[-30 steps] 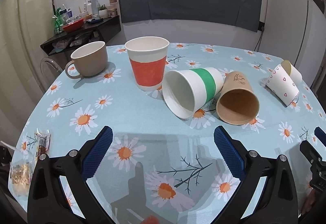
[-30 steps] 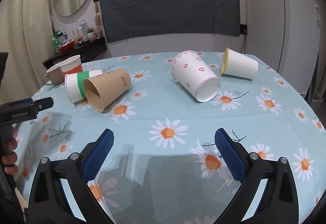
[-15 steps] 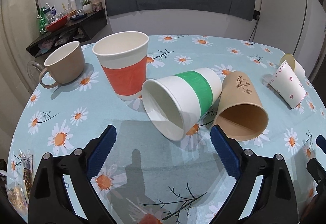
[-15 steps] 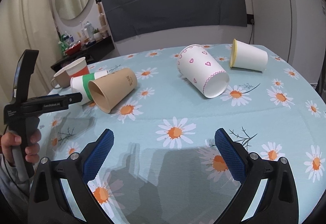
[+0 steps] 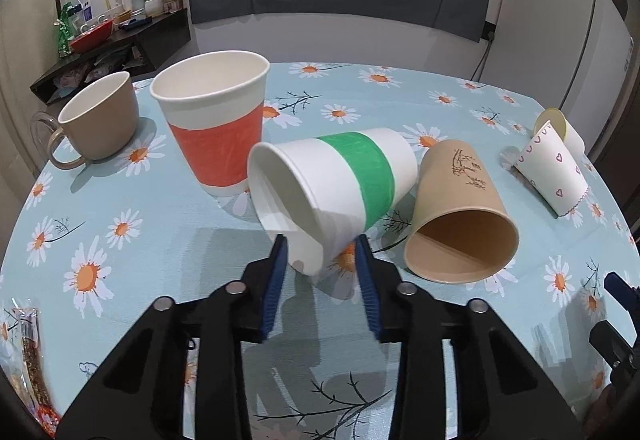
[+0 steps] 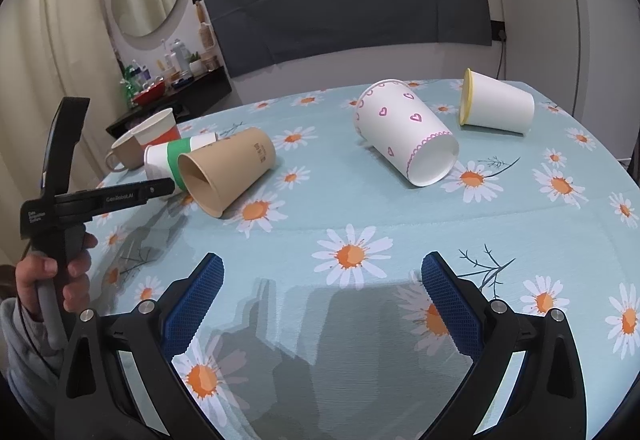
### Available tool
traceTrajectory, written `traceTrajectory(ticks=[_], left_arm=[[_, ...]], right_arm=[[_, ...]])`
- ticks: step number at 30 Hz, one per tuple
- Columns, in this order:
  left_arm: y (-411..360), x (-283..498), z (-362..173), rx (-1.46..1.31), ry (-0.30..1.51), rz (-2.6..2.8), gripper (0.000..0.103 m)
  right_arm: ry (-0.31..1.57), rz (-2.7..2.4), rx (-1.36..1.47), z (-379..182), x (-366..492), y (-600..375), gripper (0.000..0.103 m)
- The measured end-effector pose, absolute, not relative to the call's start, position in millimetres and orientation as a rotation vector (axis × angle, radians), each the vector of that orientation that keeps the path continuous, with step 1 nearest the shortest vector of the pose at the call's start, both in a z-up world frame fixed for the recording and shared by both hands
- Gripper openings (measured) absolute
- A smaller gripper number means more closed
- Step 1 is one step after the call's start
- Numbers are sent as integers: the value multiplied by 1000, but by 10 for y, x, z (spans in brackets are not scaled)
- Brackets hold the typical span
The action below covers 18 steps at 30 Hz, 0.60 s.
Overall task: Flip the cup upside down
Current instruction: 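Move the left gripper to the white green-banded cup's rim and close on it, then lift the green-banded cup with the left gripper and swing it upward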
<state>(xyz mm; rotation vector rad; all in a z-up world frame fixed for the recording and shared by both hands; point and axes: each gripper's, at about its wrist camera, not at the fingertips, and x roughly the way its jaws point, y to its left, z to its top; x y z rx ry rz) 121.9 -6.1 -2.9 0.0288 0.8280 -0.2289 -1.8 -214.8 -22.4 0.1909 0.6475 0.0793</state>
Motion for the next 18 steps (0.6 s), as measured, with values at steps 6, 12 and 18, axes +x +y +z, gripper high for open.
traceTrajectory(ticks=[6,12,18], left_arm=[[-22,1233,-35,-6,812,-245,7],[-16,1153,-4,4,814,-247,6],[-45,972,-2,27,823,-226,5]], right_arm=[[637,90,182,-221,-47,-2129,95],[649,101,184,-230,-20,-2136,95],[655,102,181,-236,-8,-2131,95]])
